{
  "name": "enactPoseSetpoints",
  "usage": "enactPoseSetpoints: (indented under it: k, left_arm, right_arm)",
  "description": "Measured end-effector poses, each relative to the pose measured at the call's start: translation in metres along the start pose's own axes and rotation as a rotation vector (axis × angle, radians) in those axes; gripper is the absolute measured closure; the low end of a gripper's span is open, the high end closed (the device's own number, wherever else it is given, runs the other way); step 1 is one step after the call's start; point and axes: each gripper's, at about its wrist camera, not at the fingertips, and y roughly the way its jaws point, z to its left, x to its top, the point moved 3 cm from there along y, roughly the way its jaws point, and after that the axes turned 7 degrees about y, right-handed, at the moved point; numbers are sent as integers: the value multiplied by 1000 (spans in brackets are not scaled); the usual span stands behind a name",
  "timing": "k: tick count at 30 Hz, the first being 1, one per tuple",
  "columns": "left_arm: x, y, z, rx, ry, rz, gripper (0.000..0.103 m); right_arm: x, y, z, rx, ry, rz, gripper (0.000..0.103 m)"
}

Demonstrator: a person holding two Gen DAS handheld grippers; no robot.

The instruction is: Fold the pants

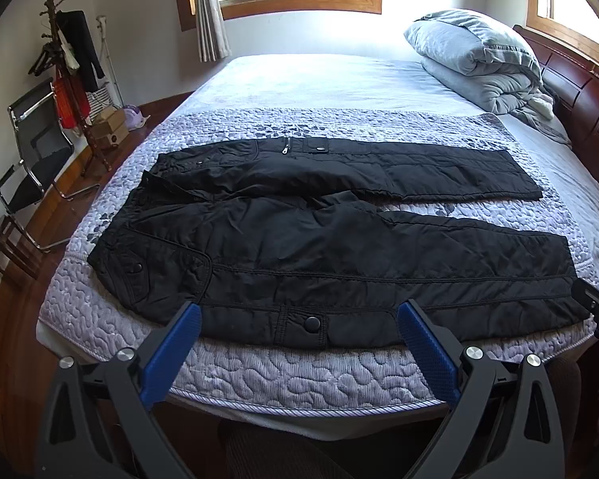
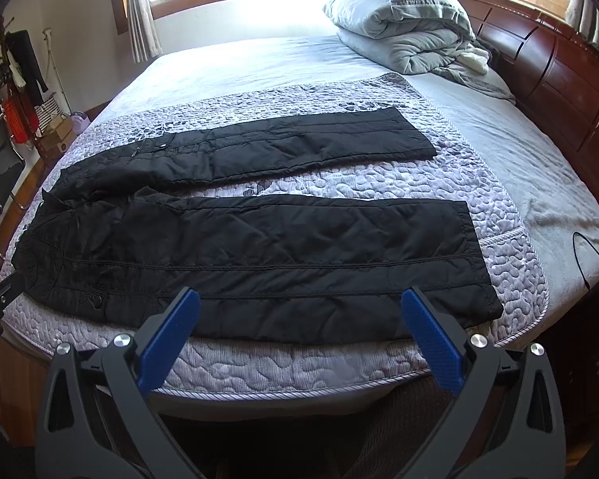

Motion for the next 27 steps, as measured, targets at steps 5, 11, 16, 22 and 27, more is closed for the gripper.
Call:
enactPoseSetpoints:
  k: [5, 11, 16, 22, 27]
  left_arm:
    - [0, 0, 0, -2, 2, 1, 4]
    - [0, 0, 0, -2, 3, 3, 4]
    - [1, 1, -1, -2, 4, 4, 4]
    - [2, 1, -1, -1, 5, 6, 4]
    - [2, 2, -1, 0, 7, 6, 4]
  right_arm:
    - [-1, 1, -1, -1, 1, 1, 2]
    - [0, 3, -2, -1, 3, 4, 2]
    - [-1, 3, -3, -3, 3, 4, 2]
    - [-1, 6, -3, -3, 5, 6, 2]
    - [-1, 5, -3, -3, 3, 6, 2]
